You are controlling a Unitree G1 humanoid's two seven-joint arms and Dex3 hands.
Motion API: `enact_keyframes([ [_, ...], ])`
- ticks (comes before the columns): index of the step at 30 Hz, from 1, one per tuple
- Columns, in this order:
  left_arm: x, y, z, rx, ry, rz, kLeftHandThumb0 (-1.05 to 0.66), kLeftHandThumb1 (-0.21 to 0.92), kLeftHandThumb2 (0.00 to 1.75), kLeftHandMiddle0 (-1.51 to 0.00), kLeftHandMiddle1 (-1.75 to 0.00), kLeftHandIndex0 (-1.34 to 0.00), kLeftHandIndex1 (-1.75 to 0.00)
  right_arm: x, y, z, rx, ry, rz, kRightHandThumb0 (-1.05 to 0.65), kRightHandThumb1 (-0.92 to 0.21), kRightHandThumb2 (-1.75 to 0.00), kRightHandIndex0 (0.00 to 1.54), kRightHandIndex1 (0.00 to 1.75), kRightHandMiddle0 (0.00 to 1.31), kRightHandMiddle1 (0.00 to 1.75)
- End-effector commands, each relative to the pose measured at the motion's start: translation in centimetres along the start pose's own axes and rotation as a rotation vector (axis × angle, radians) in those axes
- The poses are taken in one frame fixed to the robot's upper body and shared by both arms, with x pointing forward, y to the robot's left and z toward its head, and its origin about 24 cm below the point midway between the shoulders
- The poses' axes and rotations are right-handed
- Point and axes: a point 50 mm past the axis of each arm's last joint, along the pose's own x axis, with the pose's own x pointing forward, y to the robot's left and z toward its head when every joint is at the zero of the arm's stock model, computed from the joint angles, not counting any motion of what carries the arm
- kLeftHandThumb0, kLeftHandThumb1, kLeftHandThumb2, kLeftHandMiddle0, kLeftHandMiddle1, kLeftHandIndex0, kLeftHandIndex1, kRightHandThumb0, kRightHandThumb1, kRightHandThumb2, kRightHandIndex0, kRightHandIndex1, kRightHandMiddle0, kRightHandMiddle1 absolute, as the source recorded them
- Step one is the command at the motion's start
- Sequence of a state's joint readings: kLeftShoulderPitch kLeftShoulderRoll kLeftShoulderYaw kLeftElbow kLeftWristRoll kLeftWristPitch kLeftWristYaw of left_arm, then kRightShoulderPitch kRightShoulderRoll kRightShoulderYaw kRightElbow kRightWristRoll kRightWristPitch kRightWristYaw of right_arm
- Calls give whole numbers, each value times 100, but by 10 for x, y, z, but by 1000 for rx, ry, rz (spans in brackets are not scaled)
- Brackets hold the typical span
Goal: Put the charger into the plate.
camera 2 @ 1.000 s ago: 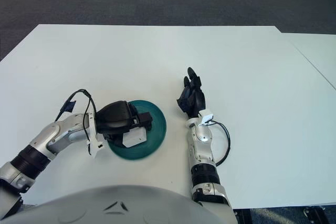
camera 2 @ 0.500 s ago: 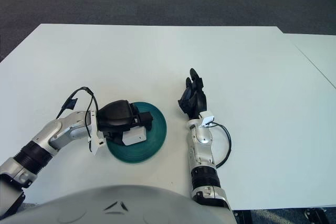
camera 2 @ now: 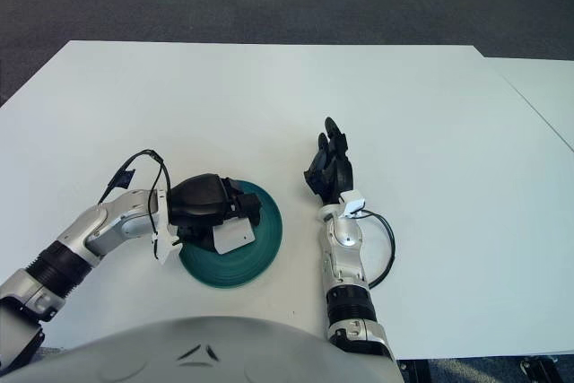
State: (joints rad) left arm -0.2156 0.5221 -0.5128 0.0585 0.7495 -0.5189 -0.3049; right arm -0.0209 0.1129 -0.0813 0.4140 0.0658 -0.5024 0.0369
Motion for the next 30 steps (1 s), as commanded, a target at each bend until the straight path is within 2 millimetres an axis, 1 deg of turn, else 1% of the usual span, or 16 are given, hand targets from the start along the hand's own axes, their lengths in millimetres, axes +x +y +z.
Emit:
enact_keyframes([
  [1,-4,-17,-5,-25,48,-115,-102,92,61,-22,-114,-9,-105,-69,-7,-58,52,324,-110,-97,-92,-93,13,1,0,35],
  [2,-4,-18,-6,-25,50,-115,-103,92,63,-23,-103,-8,-100,-69,-7,-58,53,322,-108,-97,-92,-92,13,1,0,35],
  [3,-4,-18,-6,-23,54,-114,-103,92,64,-23,-99,-7,-98,-68,-7,-57,51,320,-105,-97,-92,-92,13,1,0,35],
  [4,-4,-18,-6,-22,56,-113,-104,92,66,-24,-88,-6,-93,-68,-7,-57,50,319,-102,-97,-92,-92,13,1,0,35],
  [5,-4,-17,-6,-18,59,-115,-104,92,66,-25,-84,-6,-91,-68,-7,-57,47,320,-100,-97,-92,-92,13,0,0,35],
  [7,-4,-15,-6,-11,62,-119,-105,92,69,-27,-66,-4,-81,-68,-7,-58,44,319,-97,-97,-92,-93,11,0,0,34],
  [10,-5,-11,-6,-7,65,-122,-105,92,70,-28,-48,-2,-72,-68,-6,-58,47,313,-92,-97,-92,-93,10,0,0,33],
  [12,-5,-10,-5,-7,68,-123,-105,92,71,-29,-31,-1,-63,-68,-6,-59,50,313,-90,-97,-92,-93,9,0,0,31],
  [13,-6,-9,-5,-8,68,-124,-105,92,72,-30,-25,0,-60,-68,-7,-60,56,323,-90,-97,-92,-93,9,0,0,31],
  [16,-7,-6,-4,-8,64,-132,-105,92,73,-22,-10,0,-46,-68,-9,-63,65,341,-93,-97,-92,-93,10,0,0,30],
  [17,-8,-4,-4,-7,59,-139,-105,92,73,-18,-9,0,-42,-68,-9,-63,66,344,-96,-97,-92,-93,10,1,0,30],
  [19,-9,-1,-3,-6,48,-148,-105,92,73,-7,-4,0,-26,-68,-10,-65,67,349,-101,-96,-92,-93,11,1,0,30],
  [20,-11,2,-3,-9,37,-150,-105,92,71,-5,-2,0,-17,-68,-11,-65,67,349,-101,-97,-92,-93,11,1,0,30],
  [22,-12,5,-2,-12,25,-152,-105,92,68,-2,-1,0,-9,-68,-12,-66,67,350,-101,-97,-92,-93,11,1,0,31],
  [25,-15,9,-1,-24,11,-154,-105,92,63,-1,0,0,-3,-67,-11,-66,70,345,-97,-97,-92,-93,11,0,0,31],
  [30,-17,14,-1,-58,-7,-162,-105,92,53,0,0,0,0,-65,-9,-65,74,335,-90,-98,-92,-93,10,0,0,30],
])
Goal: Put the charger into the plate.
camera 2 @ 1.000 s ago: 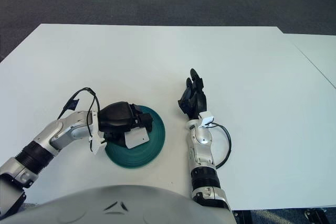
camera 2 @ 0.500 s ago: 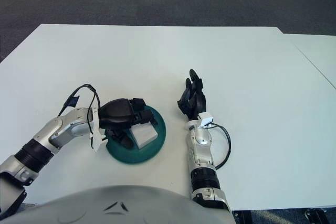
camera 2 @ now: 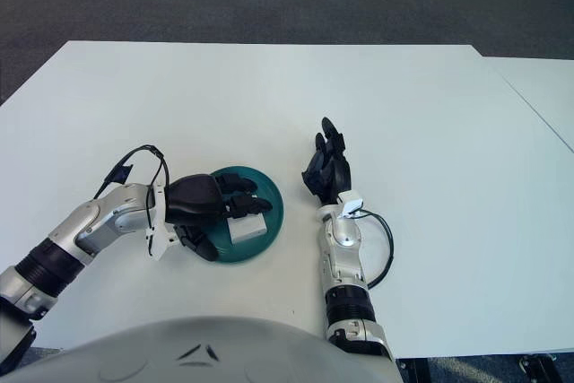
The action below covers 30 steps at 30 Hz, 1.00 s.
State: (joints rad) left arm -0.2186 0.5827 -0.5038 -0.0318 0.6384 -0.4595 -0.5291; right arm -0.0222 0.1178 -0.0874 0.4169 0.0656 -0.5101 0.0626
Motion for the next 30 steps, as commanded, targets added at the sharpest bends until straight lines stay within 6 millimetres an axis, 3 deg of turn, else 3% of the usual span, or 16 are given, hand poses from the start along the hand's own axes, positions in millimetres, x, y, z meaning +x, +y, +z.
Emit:
enact_keyframes([
  [1,-7,6,-1,-32,-15,-6,-105,92,51,0,0,0,0,-65,-8,-64,68,341,-111,-98,-92,-93,10,0,0,30],
  [14,-9,11,-2,-68,-22,24,-105,92,30,0,0,0,0,-66,-7,-64,48,350,-112,-98,-92,-91,9,0,0,27],
  [30,-8,12,-5,-67,3,60,-105,92,34,0,0,0,0,-65,-8,-63,48,328,-104,-98,-92,-92,7,0,0,28],
])
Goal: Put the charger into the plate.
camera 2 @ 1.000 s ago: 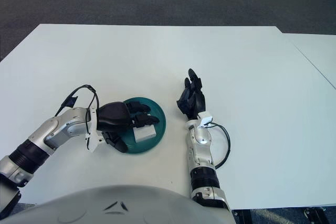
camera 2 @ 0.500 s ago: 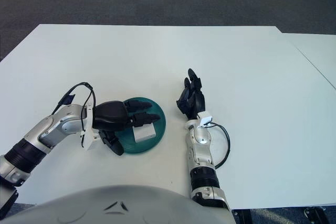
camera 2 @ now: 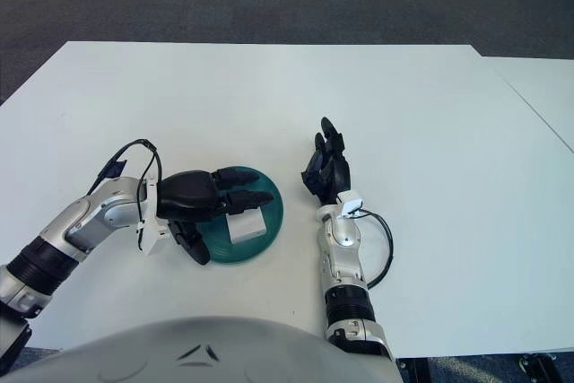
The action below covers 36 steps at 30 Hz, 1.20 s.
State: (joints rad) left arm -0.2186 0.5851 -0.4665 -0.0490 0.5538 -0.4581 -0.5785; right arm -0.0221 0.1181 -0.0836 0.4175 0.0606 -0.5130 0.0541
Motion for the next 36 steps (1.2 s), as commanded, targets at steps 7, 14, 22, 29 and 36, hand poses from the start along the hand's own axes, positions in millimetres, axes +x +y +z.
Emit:
enact_keyframes([
  [7,-4,10,-7,-13,37,84,-105,92,40,0,0,0,0,-66,-8,-64,66,338,-104,-97,-92,-92,7,0,0,28],
  [14,-31,51,-36,-177,140,355,-105,92,46,0,0,0,0,-67,-6,-64,78,335,-98,-97,-92,-92,9,1,0,30],
  [22,-34,17,-70,-1316,26,1058,-105,92,78,0,0,0,0,-67,-4,-63,77,333,-108,-97,-92,-93,10,1,0,34],
  [29,-32,-16,-67,-1735,-2,1331,-105,92,82,0,0,0,0,-67,-3,-62,65,328,-119,-96,-92,-94,11,1,0,36],
  [36,-36,-16,-64,-1740,32,1454,-105,92,90,0,0,0,0,-66,-5,-62,51,326,-111,-97,-92,-94,11,0,0,39],
])
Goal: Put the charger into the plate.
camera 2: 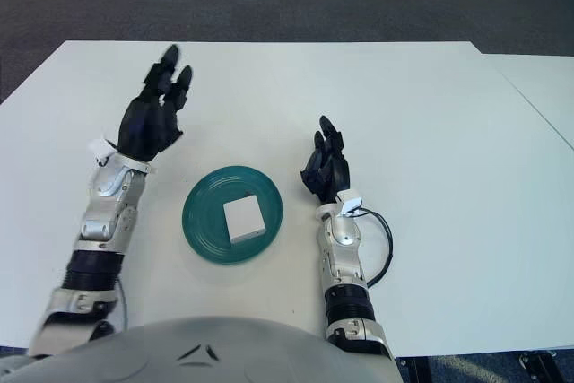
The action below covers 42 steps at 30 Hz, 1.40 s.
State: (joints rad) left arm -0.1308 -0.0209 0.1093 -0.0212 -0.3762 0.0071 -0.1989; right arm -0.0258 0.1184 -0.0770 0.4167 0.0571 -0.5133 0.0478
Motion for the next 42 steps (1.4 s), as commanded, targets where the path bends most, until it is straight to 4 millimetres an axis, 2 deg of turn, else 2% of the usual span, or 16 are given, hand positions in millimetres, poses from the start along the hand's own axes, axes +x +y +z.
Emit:
enact_keyframes([
  [1,-27,28,-25,-183,94,300,-105,92,91,0,0,0,0,-68,-6,-63,50,329,-114,-97,-92,-93,11,0,0,39],
  [8,-36,27,-33,-148,97,306,-105,92,94,0,0,0,0,-66,-6,-64,44,334,-116,-97,-92,-93,12,1,0,39],
  [14,-50,32,-55,-103,131,294,-105,92,98,0,0,0,0,-66,-5,-63,27,317,-130,-97,-92,-93,13,1,0,40],
  [22,-69,39,-85,43,209,219,-105,92,101,0,0,0,0,-67,-5,-60,6,312,-123,-96,-92,-94,13,0,0,40],
  [28,-81,30,-101,83,254,192,-105,92,97,0,0,0,0,-66,-4,-58,6,321,-110,-95,-92,-97,12,0,0,35],
  [42,-90,31,-104,152,285,176,-105,92,103,0,0,0,0,-68,-9,-58,-1,332,-108,-93,-92,-100,12,0,0,34],
])
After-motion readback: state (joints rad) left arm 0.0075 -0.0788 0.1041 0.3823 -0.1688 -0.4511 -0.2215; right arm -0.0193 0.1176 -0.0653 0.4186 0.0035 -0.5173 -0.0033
